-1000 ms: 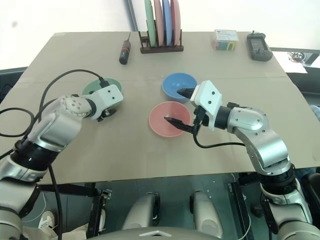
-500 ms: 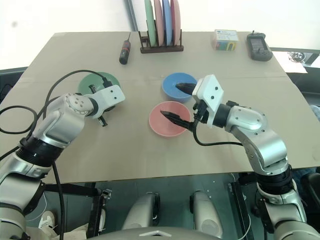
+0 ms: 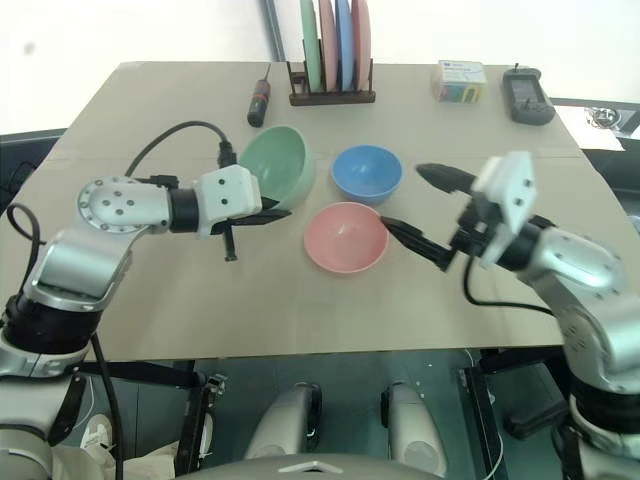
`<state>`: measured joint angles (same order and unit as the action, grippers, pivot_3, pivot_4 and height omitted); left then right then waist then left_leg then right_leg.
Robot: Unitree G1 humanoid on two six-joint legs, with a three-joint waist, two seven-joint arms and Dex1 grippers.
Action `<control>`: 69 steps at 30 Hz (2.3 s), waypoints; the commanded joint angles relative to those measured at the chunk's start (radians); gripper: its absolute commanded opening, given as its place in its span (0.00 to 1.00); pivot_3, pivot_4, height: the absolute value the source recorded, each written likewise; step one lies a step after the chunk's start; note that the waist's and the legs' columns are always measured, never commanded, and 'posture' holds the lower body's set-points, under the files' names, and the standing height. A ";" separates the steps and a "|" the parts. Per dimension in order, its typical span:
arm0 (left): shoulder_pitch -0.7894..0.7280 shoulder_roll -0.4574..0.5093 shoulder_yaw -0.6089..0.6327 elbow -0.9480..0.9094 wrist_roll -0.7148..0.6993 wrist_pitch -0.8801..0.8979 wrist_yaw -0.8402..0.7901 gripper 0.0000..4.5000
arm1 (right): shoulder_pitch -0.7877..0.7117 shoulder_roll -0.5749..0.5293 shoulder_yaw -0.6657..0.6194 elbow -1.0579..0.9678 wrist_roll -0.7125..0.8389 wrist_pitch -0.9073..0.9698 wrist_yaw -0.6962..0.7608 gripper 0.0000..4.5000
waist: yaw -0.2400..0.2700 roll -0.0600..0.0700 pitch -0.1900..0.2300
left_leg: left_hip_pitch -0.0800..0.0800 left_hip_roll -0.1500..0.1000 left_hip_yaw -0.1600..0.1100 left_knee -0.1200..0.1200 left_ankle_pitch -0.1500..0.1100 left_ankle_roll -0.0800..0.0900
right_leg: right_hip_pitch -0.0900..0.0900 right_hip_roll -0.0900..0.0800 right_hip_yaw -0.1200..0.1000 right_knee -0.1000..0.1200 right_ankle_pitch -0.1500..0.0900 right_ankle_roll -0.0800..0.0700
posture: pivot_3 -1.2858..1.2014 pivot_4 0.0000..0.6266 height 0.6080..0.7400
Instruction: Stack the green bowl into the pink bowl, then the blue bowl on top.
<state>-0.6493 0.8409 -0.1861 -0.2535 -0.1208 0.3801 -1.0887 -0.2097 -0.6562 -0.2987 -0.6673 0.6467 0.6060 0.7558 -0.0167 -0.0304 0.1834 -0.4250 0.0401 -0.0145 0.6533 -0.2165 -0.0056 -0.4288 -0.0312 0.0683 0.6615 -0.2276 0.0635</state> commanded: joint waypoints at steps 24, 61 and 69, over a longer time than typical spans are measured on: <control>0.115 -0.138 0.284 0.056 -0.322 -0.029 -0.028 0.99 | -0.220 -0.152 0.323 0.478 -0.375 -0.283 0.076 1.00 | -0.032 0.001 0.000 | 0.012 0.001 0.001 0.001 0.000 0.000 | 0.010 0.001 0.003 0.000 -0.003 0.002 | 0.52 0.24 1.00; 0.888 -0.028 0.966 -0.338 -0.960 0.193 0.023 1.00 | -1.015 0.264 0.650 1.888 -0.973 -1.213 0.055 0.02 | -0.053 0.003 0.003 | 0.010 0.001 0.003 -0.003 0.000 0.000 | 0.006 0.000 0.003 0.000 -0.001 -0.004 | 0.52 0.24 1.00; 0.873 -0.029 0.915 -0.301 -0.924 0.167 0.020 1.00 | -0.980 0.216 0.508 1.656 -0.724 -1.112 0.384 0.02 | -0.053 0.004 0.004 | 0.010 0.001 0.003 -0.004 0.000 0.000 | 0.006 0.000 0.003 0.000 -0.001 -0.003 | 0.52 0.24 1.00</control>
<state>0.2356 0.8105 0.7343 -0.5562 -1.0584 0.5741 -1.0674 -1.1865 -0.4142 0.2785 1.1299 -0.1990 -0.5622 1.0296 -0.0695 -0.0260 0.1872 -0.4145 0.0410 -0.0112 0.6496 -0.2166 -0.0060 -0.4225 -0.0316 0.0713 0.6611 -0.2285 0.0607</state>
